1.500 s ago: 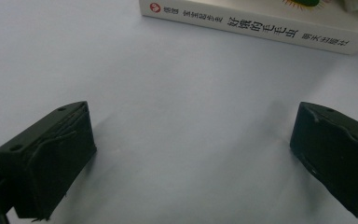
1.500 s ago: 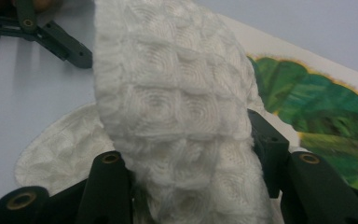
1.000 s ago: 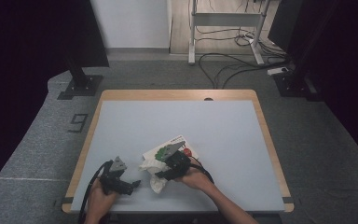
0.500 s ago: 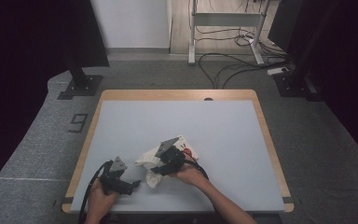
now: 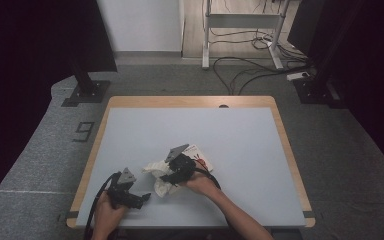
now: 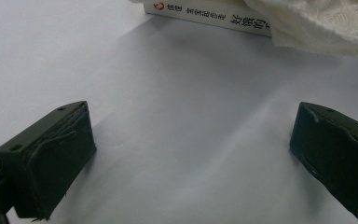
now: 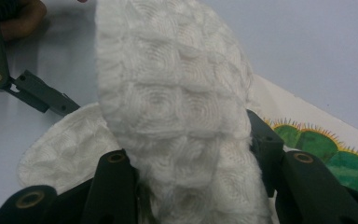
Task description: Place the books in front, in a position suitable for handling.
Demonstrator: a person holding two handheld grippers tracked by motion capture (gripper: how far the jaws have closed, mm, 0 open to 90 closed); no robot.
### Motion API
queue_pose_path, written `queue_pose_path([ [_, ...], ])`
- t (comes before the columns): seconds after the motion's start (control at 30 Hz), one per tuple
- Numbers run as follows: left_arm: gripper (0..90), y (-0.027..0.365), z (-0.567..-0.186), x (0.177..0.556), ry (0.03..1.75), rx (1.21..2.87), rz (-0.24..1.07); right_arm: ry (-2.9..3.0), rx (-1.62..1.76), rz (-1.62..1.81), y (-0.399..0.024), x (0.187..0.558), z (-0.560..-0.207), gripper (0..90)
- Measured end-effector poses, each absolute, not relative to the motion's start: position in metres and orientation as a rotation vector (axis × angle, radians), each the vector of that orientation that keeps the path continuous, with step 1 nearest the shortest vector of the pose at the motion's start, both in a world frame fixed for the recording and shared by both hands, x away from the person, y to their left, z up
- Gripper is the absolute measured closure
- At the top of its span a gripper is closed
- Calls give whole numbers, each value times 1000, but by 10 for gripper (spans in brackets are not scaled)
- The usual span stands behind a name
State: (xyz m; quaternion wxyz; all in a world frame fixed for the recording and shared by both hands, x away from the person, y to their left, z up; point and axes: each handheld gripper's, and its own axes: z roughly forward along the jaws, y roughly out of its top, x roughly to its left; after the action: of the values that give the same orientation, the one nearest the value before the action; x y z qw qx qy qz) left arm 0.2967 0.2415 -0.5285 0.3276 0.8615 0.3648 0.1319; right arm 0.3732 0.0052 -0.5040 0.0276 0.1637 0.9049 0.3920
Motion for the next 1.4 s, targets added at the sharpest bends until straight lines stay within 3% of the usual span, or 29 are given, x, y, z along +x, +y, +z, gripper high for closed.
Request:
queue_pose_path([
  [1.4, 0, 241, -529, 297, 957, 2256, 348, 2676, 705, 1133, -55, 400, -506, 557],
])
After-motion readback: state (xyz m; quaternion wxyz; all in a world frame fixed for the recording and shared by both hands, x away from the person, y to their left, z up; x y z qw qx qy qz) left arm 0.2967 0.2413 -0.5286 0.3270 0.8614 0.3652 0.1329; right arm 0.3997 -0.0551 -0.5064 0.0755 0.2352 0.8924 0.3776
